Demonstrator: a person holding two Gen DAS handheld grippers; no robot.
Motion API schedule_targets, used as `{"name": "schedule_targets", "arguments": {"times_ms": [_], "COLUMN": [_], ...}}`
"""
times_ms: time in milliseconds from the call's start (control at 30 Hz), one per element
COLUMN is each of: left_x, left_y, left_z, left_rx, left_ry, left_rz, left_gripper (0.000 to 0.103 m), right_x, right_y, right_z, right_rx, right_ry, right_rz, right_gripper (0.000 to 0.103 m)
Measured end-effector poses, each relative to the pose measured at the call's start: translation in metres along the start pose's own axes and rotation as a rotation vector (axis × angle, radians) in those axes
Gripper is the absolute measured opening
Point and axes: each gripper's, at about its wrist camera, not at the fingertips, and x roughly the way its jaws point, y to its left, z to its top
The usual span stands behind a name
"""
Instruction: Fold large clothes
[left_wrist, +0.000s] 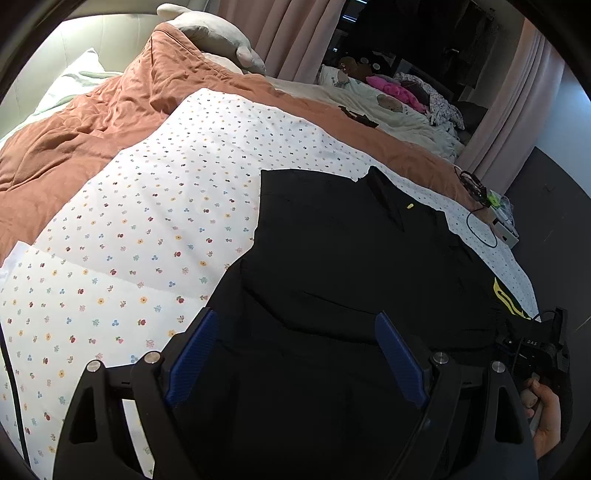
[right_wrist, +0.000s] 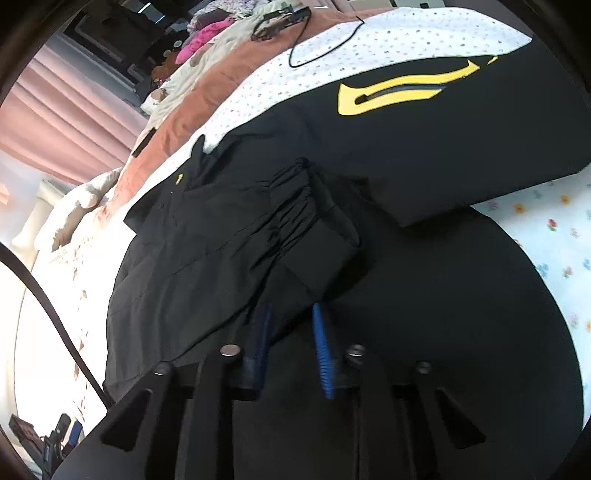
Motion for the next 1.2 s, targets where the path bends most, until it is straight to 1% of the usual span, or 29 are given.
{"name": "schedule_targets", "arguments": {"times_ms": [33, 100, 167, 233, 267, 400, 500, 567, 633, 667, 700, 800, 867, 933, 1000, 1067, 1100, 1200], "left_x": [0.002, 0.005, 0.009, 0.011, 0.011, 0.011, 0.009, 0.007, 0.004, 0.002, 0.0, -0.006, -0.011, -0.014, -0.015, -0.016, -0.017, -0.02], "left_y": [0.0, -0.001, -0.002, -0.003, -0.004, -0.01, -0.019, -0.024, -0.031, -0.037, -0.042, -0.058, -0.065, -0.07, -0.073, -0.075, -0.076, -0.076], "left_z": [-0.001, -0.001, -0.002, -0.002, -0.002, -0.001, -0.001, -0.001, -0.002, -0.003, -0.003, -0.007, -0.009, -0.01, -0.011, -0.012, -0.012, -0.012], "left_rx": [0.001, 0.002, 0.002, 0.003, 0.0, -0.015, -0.015, -0.02, -0.012, 0.008, 0.026, 0.081, 0.101, 0.108, 0.112, 0.109, 0.106, 0.1], "left_ry": [0.003, 0.008, 0.012, 0.012, 0.011, -0.001, -0.009, -0.011, -0.017, -0.018, -0.02, -0.031, -0.037, -0.037, -0.036, -0.035, -0.036, -0.05], "left_rz": [0.006, 0.017, 0.025, 0.036, 0.041, 0.027, -0.007, -0.038, -0.062, -0.062, -0.06, -0.064, -0.07, -0.072, -0.073, -0.074, -0.076, -0.066], "left_gripper": [0.088, 0.088, 0.088, 0.088, 0.088, 0.088, 0.088, 0.088, 0.089, 0.093, 0.097, 0.097, 0.097, 0.098, 0.098, 0.098, 0.098, 0.098], "right_x": [0.006, 0.014, 0.016, 0.027, 0.026, 0.023, 0.004, -0.009, -0.031, -0.043, -0.051, -0.086, -0.11, -0.126, -0.146, -0.16, -0.168, -0.187], "right_y": [-0.004, -0.004, -0.001, -0.001, 0.005, 0.01, 0.012, 0.012, 0.008, 0.007, 0.006, -0.002, -0.012, -0.022, -0.041, -0.054, -0.062, -0.085], "right_z": [0.005, 0.013, 0.013, 0.017, 0.011, 0.014, 0.009, 0.009, 0.012, 0.012, 0.011, 0.011, 0.01, 0.008, 0.005, 0.002, 0.001, 0.0], "right_rx": [0.007, 0.009, 0.004, 0.009, 0.006, 0.027, 0.04, 0.045, 0.047, 0.045, 0.041, 0.037, 0.035, 0.038, 0.072, 0.103, 0.12, 0.176], "right_ry": [0.002, -0.007, -0.016, -0.022, -0.027, -0.041, -0.057, -0.074, -0.126, -0.16, -0.179, -0.249, -0.3, -0.333, -0.37, -0.402, -0.418, -0.465], "right_rz": [0.003, 0.016, 0.021, 0.026, 0.027, 0.004, -0.013, -0.004, 0.013, 0.014, 0.012, 0.009, -0.036, -0.048, -0.062, -0.072, -0.08, -0.104], "right_gripper": [0.003, 0.001, 0.0, 0.0, 0.0, 0.001, 0.003, 0.017, 0.076, 0.08, 0.08, 0.08, 0.08, 0.08, 0.08, 0.075, 0.069, 0.068]}}
